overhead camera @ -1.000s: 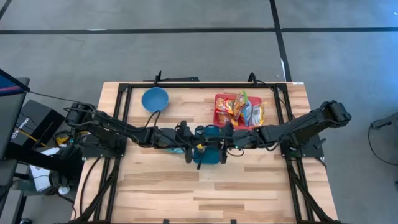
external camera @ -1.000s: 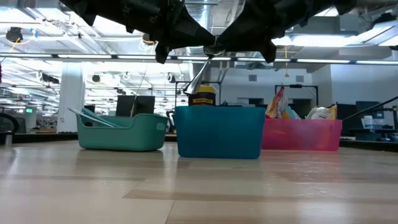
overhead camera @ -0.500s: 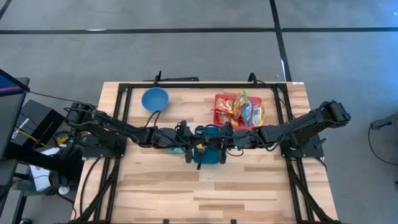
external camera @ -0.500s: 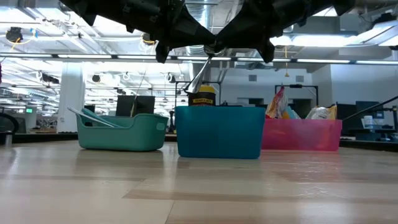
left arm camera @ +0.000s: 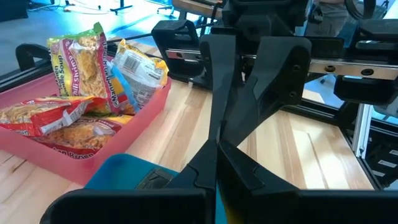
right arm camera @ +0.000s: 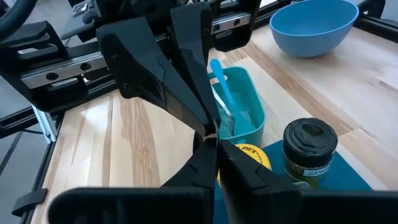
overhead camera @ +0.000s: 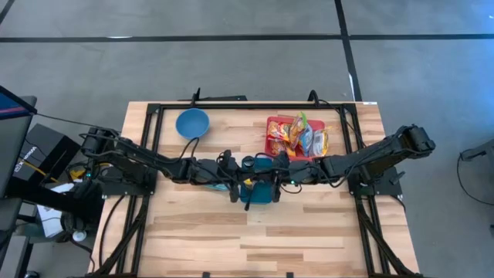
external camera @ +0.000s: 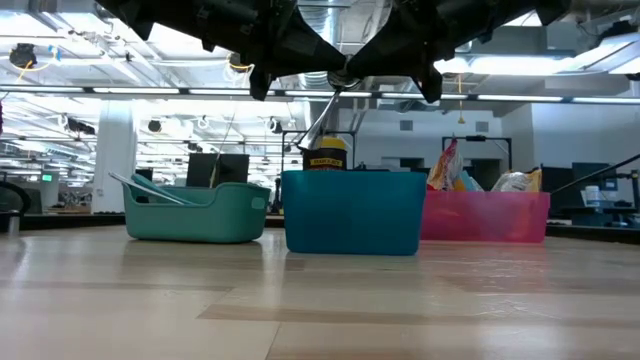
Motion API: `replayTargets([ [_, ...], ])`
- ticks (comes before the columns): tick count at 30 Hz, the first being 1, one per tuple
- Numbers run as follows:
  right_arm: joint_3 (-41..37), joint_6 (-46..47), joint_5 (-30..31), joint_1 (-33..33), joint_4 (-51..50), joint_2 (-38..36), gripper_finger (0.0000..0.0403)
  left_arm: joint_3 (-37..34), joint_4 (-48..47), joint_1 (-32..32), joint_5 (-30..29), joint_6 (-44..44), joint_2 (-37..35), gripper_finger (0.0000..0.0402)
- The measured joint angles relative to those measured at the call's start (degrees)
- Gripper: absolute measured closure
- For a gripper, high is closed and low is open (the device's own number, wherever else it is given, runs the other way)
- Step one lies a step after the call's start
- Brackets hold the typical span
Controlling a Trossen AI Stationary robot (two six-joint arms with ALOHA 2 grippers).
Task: Pick & Place Food Item
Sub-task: Put the black spoon into the green bin
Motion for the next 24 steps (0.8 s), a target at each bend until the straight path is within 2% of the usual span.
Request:
replayTargets([
  [12,0.0,-0.7,0.2,0.0,0.2,0.0,0.0401,0.0,0.0,0.0,0.0,0.0,0.0,0.0391],
  [16,0.0,-1.2,1.3,0.1,0.3,0.0,0.0402,0.0,0.0,0.0,0.0,-0.1,0.0,0.0364],
  [24,0.0,-2.3,1.4,0.1,0.3,0.0,0.0402,0.0,-0.2,0.0,0.0,-0.1,-1.6,0.0281],
])
